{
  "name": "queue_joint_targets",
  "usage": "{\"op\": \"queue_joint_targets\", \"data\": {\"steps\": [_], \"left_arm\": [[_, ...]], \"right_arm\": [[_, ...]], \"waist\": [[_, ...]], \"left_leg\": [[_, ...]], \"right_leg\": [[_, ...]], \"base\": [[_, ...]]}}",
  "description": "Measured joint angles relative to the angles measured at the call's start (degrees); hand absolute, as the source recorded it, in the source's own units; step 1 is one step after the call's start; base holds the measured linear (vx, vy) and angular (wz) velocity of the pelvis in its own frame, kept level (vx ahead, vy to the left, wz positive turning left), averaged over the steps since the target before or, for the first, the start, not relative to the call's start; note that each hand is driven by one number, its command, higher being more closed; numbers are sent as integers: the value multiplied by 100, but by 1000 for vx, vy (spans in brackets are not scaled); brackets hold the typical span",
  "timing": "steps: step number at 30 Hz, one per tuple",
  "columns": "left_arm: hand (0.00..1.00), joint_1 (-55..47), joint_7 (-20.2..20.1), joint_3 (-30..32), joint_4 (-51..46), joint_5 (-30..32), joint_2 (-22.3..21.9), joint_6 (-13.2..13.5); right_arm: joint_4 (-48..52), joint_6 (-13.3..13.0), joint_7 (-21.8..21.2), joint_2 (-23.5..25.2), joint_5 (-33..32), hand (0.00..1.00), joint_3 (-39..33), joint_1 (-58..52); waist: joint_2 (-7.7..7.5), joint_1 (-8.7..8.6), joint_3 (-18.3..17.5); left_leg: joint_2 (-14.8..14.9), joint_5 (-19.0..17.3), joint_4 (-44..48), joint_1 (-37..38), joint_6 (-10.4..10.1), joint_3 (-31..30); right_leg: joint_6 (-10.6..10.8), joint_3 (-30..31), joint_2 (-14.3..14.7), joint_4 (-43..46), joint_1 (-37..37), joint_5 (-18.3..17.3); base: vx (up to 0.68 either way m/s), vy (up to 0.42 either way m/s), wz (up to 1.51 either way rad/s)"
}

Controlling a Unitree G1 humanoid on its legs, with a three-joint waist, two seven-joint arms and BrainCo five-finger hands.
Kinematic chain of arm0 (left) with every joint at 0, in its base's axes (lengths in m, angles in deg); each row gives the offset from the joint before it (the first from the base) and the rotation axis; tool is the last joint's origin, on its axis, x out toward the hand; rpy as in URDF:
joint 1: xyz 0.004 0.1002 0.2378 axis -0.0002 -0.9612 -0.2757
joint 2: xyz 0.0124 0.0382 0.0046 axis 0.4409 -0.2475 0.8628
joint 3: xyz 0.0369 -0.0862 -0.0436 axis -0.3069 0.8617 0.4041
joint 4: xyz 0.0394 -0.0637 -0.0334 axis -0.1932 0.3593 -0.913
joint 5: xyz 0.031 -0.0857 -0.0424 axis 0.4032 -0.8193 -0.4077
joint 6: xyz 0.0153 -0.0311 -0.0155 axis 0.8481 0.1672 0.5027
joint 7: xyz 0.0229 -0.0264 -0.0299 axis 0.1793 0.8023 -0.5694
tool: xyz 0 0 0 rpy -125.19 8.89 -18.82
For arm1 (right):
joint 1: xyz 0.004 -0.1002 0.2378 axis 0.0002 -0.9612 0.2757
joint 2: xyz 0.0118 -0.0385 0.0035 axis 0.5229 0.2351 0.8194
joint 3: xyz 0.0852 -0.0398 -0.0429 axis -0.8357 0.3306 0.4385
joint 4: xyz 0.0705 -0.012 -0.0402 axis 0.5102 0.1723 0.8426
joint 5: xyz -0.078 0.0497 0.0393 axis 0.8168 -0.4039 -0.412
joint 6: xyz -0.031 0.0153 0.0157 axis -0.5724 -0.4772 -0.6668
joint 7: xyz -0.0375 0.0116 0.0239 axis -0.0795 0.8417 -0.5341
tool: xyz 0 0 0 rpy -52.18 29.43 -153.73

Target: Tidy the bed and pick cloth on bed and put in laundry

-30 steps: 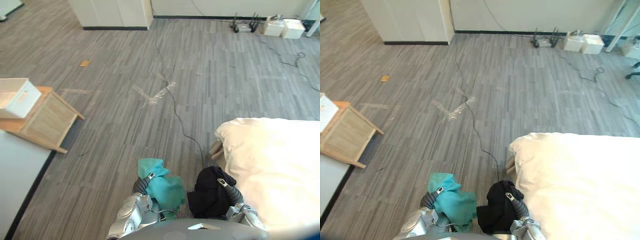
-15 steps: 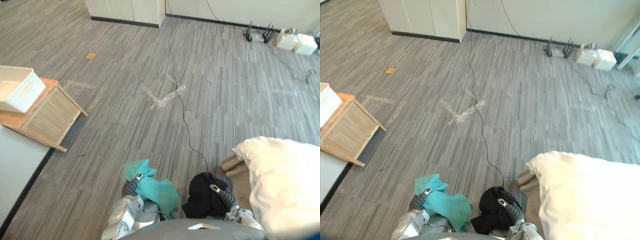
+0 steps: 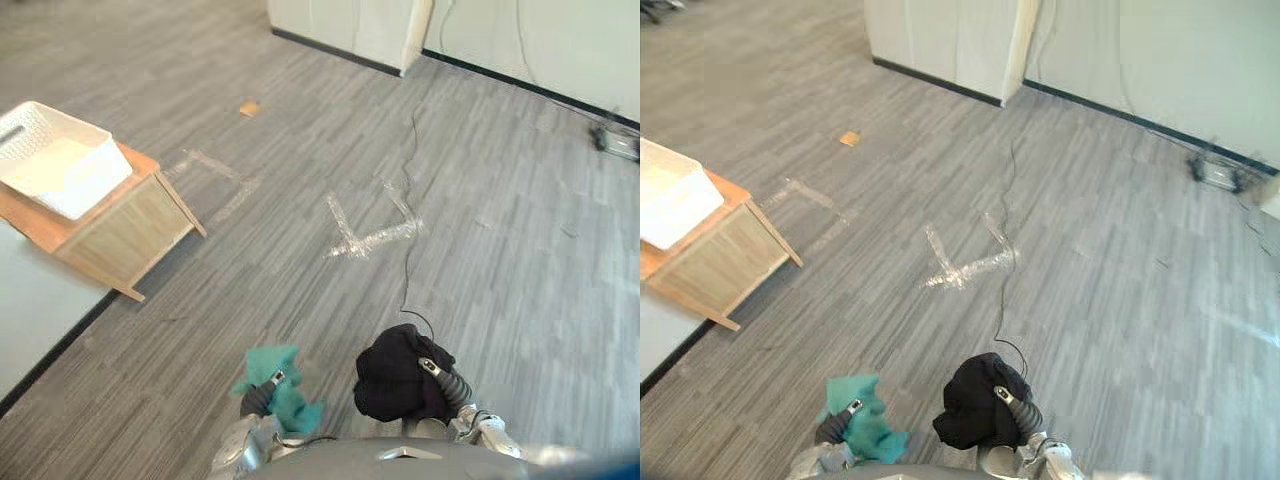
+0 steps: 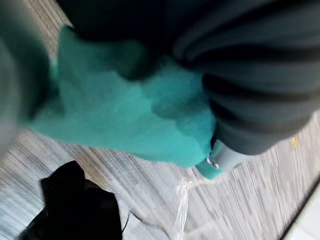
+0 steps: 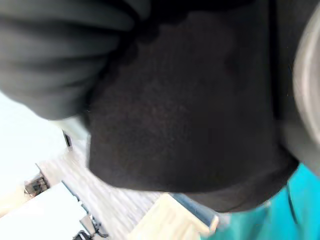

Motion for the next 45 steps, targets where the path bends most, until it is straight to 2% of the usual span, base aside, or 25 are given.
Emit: {"op": "queue_joint_targets", "data": {"steps": [2,3,5,7,9,10,12,14,16,17,19,20,21,23,25,27,29,32,33,35,36,38,40,42,45], "left_arm": [[100,57,-21,10,11,-75,-36,58],[100,75,-116,82,23,-172,-99,149],[100,81,-240,154,-46,-179,-133,235],[100,70,-257,160,-154,-183,-149,296],[100,48,-265,158,-280,-252,-155,358],[100,15,-247,191,-349,-316,-188,391],[100,-18,-219,199,-390,-473,-203,387],[100,-22,-184,210,-402,-516,-215,374],[100,-28,-162,218,-407,-551,-209,355],[100,-48,-175,275,-500,-638,-107,286],[100,21,-123,355,-457,-637,-47,264],[100,7,-81,375,-464,-632,-83,269],[100,10,-67,388,-461,-623,-73,263],[100,13,-33,390,-442,-607,30,287],[100,1,52,301,-360,-575,46,324],[100,4,113,247,-350,-454,57,370],[100,16,254,196,-358,-411,65,374],[100,38,375,182,-332,-404,75,331],[100,125,362,184,-168,-359,109,345],[100,168,305,232,-107,-257,218,407],[100,229,273,235,87,-102,342,450],[100,176,257,186,251,81,246,399],[100,-22,169,60,248,73,33,391],[100,-64,140,79,208,48,-55,445],[100,-62,36,113,169,-58,-131,513]], "right_arm": [[-75,107,-7,-15,-10,100,49,103],[-145,154,-36,-37,5,100,118,148],[-239,218,-89,-98,6,100,132,220],[-261,216,-243,-142,60,100,112,154],[-241,218,-306,-189,111,100,80,147],[-225,223,-366,-189,170,100,27,144],[-177,223,-410,-191,280,100,-17,44],[-113,207,-431,-206,333,100,-146,-154],[-88,158,-431,-204,333,100,-166,-283],[-87,149,-409,-146,329,100,-145,-347],[-93,120,-400,-210,330,100,-161,-393],[-176,110,-394,-200,333,100,-181,-309],[-232,109,-380,-172,333,100,-208,-240],[-315,63,-334,-80,336,100,-172,-30],[-299,-28,-347,-64,336,100,-98,-60],[-227,-40,-354,42,337,100,-80,-58],[-124,-50,-344,145,334,100,-40,-47],[-331,-70,-278,158,325,100,-5,-59],[-396,-122,-196,219,273,100,-44,-51],[-432,-160,-166,340,245,100,-99,-29],[-463,-160,-141,376,196,100,-82,2],[-467,-159,-56,338,119,100,-119,45],[-402,-149,55,233,-57,100,-110,26],[-312,-101,126,261,-144,100,-96,124],[-243,-29,169,234,-151,100,-107,57]], "waist": [[112,-4,20],[167,26,82],[158,70,177],[98,241,208],[77,331,221],[12,401,254],[-6,423,267],[-12,393,272],[-17,359,270],[-243,413,225],[-444,398,66],[-452,401,63],[-414,382,41],[-566,336,114],[-545,302,105],[-555,207,93],[-536,142,88],[-391,147,104],[-471,194,91],[-706,224,80],[-763,297,93],[-475,203,75],[-131,199,-26],[-83,225,-73],[78,193,-114]], "left_leg": [[257,1115,1410,-647,52,0],[443,1050,2564,-1182,151,-25],[205,638,3556,-1790,221,-73],[-398,352,3092,-2372,265,60],[-698,301,2170,-2715,323,288],[-928,426,730,-2780,364,645],[-1101,912,-681,-2715,476,1132],[-1221,1577,-1840,-2724,877,2183],[-1232,1692,-1956,-2718,1298,2852],[-1395,2005,-1854,-2616,2414,3081],[-1684,1731,-1985,-2511,2489,2891],[-1771,1601,-2067,-2406,2502,2597],[-1788,1554,-2075,-2313,2476,2436],[-1880,1166,-1975,-1637,2272,1876],[-1827,1014,-1938,-1092,2103,1424],[-1721,931,-1951,-748,1991,867],[-1530,889,-1952,-607,1910,418],[-1096,688,-1912,-415,1551,-482],[-993,454,-1901,-424,1309,-985],[-1080,276,-1785,-473,1208,-1172],[-1104,51,-1602,-491,1071,-1382],[-807,-158,-1423,-379,807,-1346],[-497,-128,-1233,-194,690,-1243],[-437,-29,-331,-506,525,-1069],[42,951,1826,-1453,336,-254]], "right_leg": [[-54,-9,251,-96,294,-415],[-117,-4,508,-461,727,-473],[-241,31,664,-903,1456,-608],[-231,152,724,-1336,2159,-780],[-211,206,789,-1611,2480,-848],[-161,221,818,-1808,2767,-881],[-62,162,888,-2028,3135,-945],[125,-60,1095,-2374,3700,-1110],[265,-240,1242,-2419,4024,-1325],[451,-407,1177,-2368,4278,-1570],[604,-565,925,-1786,4071,-1647],[854,-618,738,-690,3666,-1657],[927,-640,599,71,3419,-1575],[950,-690,-347,3285,2510,-1257],[771,-704,-891,4091,2128,-1362],[713,-568,-1191,3870,1612,-1456],[821,-393,-1181,2919,1190,-1519],[1072,123,-636,543,912,-1265],[1286,575,-449,-1051,803,-654],[1608,983,-522,-1733,593,-359],[1680,1287,-555,-1783,529,141],[1399,1387,-238,-1219,638,208],[803,1226,-10,-571,748,-263],[690,1026,-43,-215,857,-635],[517,613,64,-434,1499,-1015]], "base": [[600,-419,-9],[524,-293,-21],[503,-252,-22],[435,-213,-33],[443,-168,-28],[473,-139,-13],[514,-106,3],[608,-45,33],[571,5,50],[704,-17,65],[696,-36,77],[554,7,75],[556,44,86],[599,29,104],[550,6,113],[565,-79,157],[497,-164,164],[456,-311,160],[400,-391,129],[435,-529,95],[447,-611,102],[351,-438,96],[365,-337,73],[338,-320,56],[280,-246,57]]}}
